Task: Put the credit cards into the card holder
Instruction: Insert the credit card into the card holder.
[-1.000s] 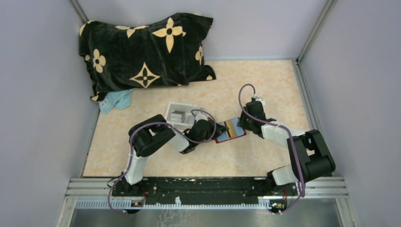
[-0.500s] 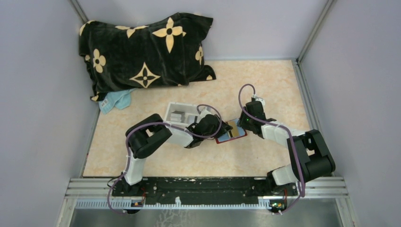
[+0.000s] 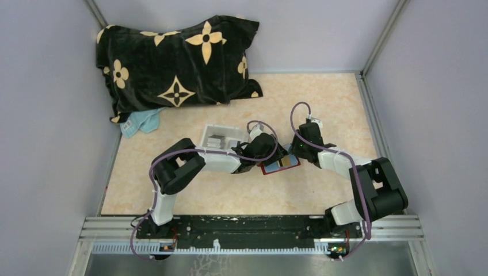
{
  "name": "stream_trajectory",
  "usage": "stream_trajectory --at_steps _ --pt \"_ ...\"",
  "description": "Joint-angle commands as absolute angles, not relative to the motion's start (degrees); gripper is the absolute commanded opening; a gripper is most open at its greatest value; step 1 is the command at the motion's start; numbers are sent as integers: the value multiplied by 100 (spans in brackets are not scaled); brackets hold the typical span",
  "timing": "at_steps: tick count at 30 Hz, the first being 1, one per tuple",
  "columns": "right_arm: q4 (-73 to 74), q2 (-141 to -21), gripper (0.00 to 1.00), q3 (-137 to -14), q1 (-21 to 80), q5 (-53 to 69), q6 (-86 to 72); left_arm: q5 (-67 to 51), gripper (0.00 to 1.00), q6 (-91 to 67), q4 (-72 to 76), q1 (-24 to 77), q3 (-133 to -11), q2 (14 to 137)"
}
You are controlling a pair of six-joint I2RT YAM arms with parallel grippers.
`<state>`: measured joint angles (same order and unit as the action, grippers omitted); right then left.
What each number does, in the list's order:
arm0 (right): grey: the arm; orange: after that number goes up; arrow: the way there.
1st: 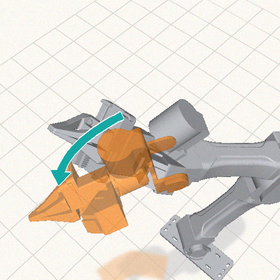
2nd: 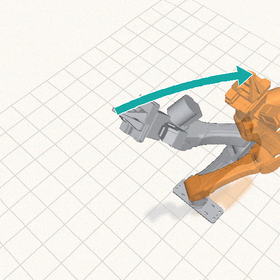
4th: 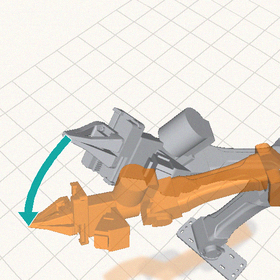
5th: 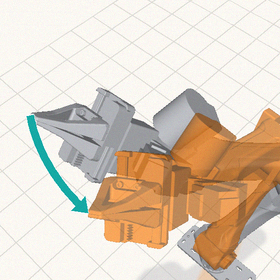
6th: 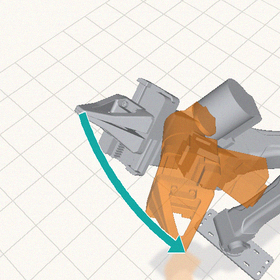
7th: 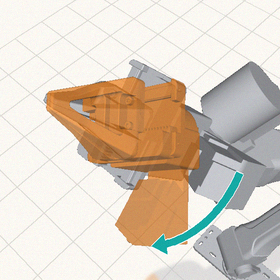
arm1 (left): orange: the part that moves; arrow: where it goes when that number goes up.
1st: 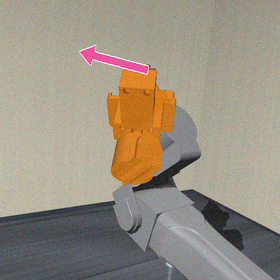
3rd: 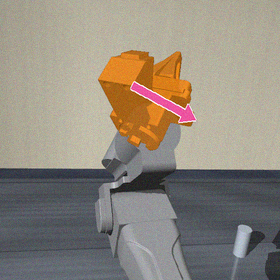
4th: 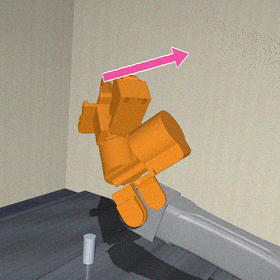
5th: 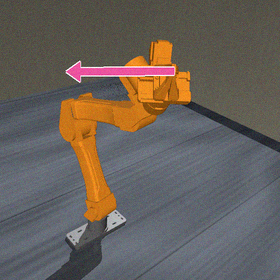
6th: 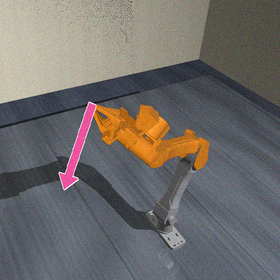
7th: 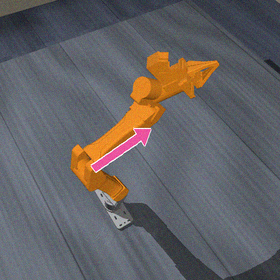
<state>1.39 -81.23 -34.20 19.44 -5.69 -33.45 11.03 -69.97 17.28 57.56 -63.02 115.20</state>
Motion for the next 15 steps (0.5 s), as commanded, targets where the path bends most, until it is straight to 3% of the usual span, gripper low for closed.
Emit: stream_trajectory --at_steps 1,15 --pt "645 -8208 42 -3425 2030 -394 -3314 1390 66 -6604 -103 5784 -6278 11621" --pt "574 -8127 42 -3377 2030 -299 -3318 1690 77 -5980 225 5935 -6153 11131"
